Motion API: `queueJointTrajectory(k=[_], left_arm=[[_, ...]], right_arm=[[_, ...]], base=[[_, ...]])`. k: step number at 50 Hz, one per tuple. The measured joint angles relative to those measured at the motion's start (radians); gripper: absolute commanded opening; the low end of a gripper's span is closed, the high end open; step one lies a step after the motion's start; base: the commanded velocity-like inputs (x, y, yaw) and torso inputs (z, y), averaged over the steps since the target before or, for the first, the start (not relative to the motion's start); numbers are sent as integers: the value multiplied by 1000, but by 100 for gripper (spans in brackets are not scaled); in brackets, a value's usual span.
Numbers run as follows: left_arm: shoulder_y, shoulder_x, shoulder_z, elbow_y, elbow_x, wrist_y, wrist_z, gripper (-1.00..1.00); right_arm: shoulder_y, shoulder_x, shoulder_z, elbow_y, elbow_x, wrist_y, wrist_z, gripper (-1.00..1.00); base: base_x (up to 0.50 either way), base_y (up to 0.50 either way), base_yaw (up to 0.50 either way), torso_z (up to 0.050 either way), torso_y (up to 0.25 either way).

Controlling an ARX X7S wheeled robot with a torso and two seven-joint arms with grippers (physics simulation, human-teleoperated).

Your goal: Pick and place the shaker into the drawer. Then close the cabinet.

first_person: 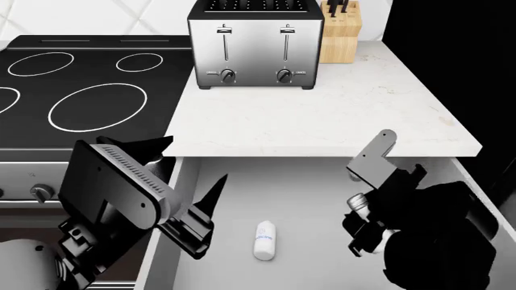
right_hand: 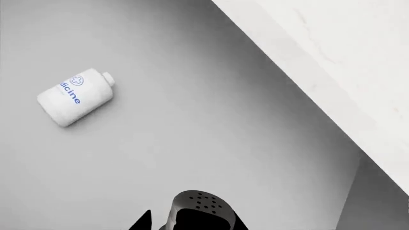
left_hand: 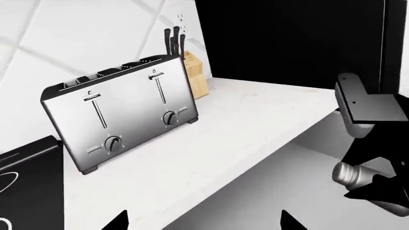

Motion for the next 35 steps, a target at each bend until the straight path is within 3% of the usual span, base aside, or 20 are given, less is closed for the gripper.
queueJointTrajectory(k=[20,21,28,35], left_arm=[[37,-44,-10,12,-7,27,-9,100],[38,-44,-10,13,-7,28,-9,100],[38,-41,-9,16,-8,26,-10,100],[28,-26,-11,20,-18,22,-23,100]], right_arm=[[-86,-102,97,185,117,-144,187,-100],[-89,-104,98,185,118,-141,189,100],[-100,-103,105,120,97,-85,170,100],[-49,-89,103,-83,-20,40,70,100]], base=[[0,0,0,0,0],[0,0,0,0,0],[0,0,0,0,1],[0,0,0,0,0]])
